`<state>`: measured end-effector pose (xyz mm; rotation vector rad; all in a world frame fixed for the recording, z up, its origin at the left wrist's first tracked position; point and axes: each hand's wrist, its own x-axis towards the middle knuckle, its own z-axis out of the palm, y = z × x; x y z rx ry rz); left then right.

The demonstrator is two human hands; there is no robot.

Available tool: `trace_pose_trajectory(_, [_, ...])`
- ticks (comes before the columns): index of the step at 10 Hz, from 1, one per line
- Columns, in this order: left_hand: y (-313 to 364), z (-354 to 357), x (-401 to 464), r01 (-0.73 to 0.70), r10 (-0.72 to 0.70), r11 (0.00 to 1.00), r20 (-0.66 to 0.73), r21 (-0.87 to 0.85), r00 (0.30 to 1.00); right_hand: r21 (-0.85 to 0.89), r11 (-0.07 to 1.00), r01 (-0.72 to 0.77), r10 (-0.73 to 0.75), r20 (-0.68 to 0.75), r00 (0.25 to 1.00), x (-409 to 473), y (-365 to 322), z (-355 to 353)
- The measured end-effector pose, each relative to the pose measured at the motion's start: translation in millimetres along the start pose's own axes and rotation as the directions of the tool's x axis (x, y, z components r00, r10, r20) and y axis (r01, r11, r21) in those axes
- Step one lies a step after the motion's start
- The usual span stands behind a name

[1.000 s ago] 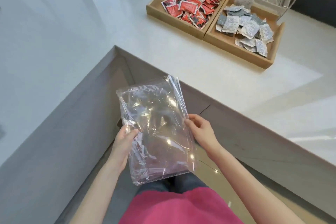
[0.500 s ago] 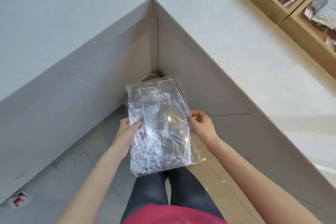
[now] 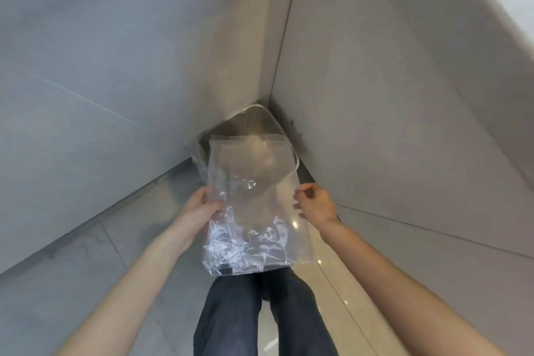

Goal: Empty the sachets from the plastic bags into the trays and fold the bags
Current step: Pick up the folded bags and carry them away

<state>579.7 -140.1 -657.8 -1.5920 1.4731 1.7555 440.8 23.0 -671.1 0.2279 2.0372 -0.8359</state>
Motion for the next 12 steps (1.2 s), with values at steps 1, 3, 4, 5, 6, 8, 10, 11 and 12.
trace_pose_trajectory(1, [-12.5,15.4,44.2,-0.002,0.002,1.0,-0.029,-0.018,1.0,-0.056,0.998,-0.035,0.036,0.019,0.999,51.6,14.3,16.6])
trace_pose_trajectory(3, [-24.9,34.0,111.7,0.012,-0.01,1.0,-0.055,0.028,0.998,-0.092,0.992,-0.087,0.093,0.063,0.994,123.8,24.4,37.0])
trace_pose_trajectory(4, [-28.7,37.1,134.3,0.015,-0.013,0.999,-0.052,0.034,0.999,-0.134,0.988,-0.078,0.087,0.063,0.994,148.1,25.9,43.5])
trace_pose_trajectory(5, [-30.8,39.6,152.7,0.021,-0.019,0.999,-0.046,0.05,0.999,-0.227,0.972,-0.054,0.067,0.054,0.996,168.2,24.4,48.1])
trace_pose_trajectory(6, [-30.5,40.9,157.9,0.034,-0.031,0.997,-0.034,0.073,0.999,-0.25,0.968,-0.03,0.044,0.054,0.998,172.6,21.4,48.3])
trace_pose_trajectory(8, [-24.5,41.6,149.1,0.041,-0.039,0.991,-0.017,0.128,0.999,-0.28,0.96,-0.015,0.04,0.083,0.996,165.4,14.8,46.8])
trace_pose_trajectory(10, [-11.9,38.7,111.1,-0.05,0.052,0.969,-0.001,0.242,0.999,-0.483,0.872,0.085,-0.012,0.151,0.988,121.2,3.6,32.6])
trace_pose_trajectory(11, [1.1,35.8,77.2,-0.104,0.102,0.931,0.025,0.349,0.994,-0.607,0.777,0.165,-0.078,0.166,0.983,81.8,-7.0,21.0])
trace_pose_trajectory(12, [7.4,32.4,55.9,-0.152,0.154,0.893,0.028,0.425,0.988,-0.634,0.747,0.202,-0.126,0.164,0.978,56.2,-13.8,15.0])
